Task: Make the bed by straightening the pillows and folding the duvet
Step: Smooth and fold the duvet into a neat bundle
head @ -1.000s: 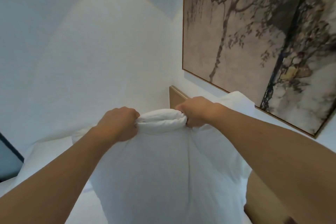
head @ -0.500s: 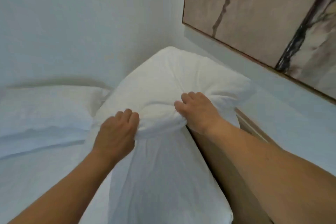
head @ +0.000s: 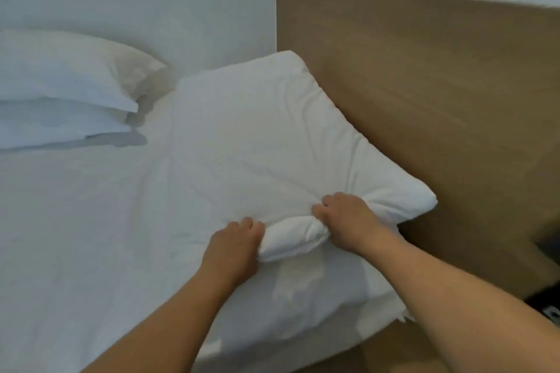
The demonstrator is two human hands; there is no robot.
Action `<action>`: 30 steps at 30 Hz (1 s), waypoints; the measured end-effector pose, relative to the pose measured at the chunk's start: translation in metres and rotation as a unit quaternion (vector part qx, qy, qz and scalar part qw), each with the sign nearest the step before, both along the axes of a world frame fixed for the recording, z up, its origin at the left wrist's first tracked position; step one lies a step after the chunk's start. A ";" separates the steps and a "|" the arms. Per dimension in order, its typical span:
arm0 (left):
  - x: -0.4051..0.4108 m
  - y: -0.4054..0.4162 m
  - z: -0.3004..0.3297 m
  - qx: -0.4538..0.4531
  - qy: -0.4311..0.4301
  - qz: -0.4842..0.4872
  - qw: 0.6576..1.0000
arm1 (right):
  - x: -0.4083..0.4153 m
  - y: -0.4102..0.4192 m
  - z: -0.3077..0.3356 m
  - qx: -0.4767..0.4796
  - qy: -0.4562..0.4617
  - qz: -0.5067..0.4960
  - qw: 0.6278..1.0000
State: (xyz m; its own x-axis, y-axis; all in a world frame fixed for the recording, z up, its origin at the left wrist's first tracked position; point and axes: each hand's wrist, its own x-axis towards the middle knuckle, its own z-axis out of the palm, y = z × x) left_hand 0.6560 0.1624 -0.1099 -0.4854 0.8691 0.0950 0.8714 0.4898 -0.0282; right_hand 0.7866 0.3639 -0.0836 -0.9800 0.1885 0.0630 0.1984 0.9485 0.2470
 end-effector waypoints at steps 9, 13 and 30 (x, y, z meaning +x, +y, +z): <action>0.041 0.020 0.008 -0.020 -0.024 0.045 0.998 | 0.025 0.013 0.030 0.006 -0.042 -0.030 0.999; 0.052 0.015 -0.013 -0.193 -0.036 0.040 0.980 | 0.059 -0.004 -0.034 -0.194 -0.116 -0.092 0.970; -0.071 0.125 -0.039 0.054 -0.069 0.137 0.987 | -0.036 0.120 -0.072 -0.138 0.029 -0.273 0.952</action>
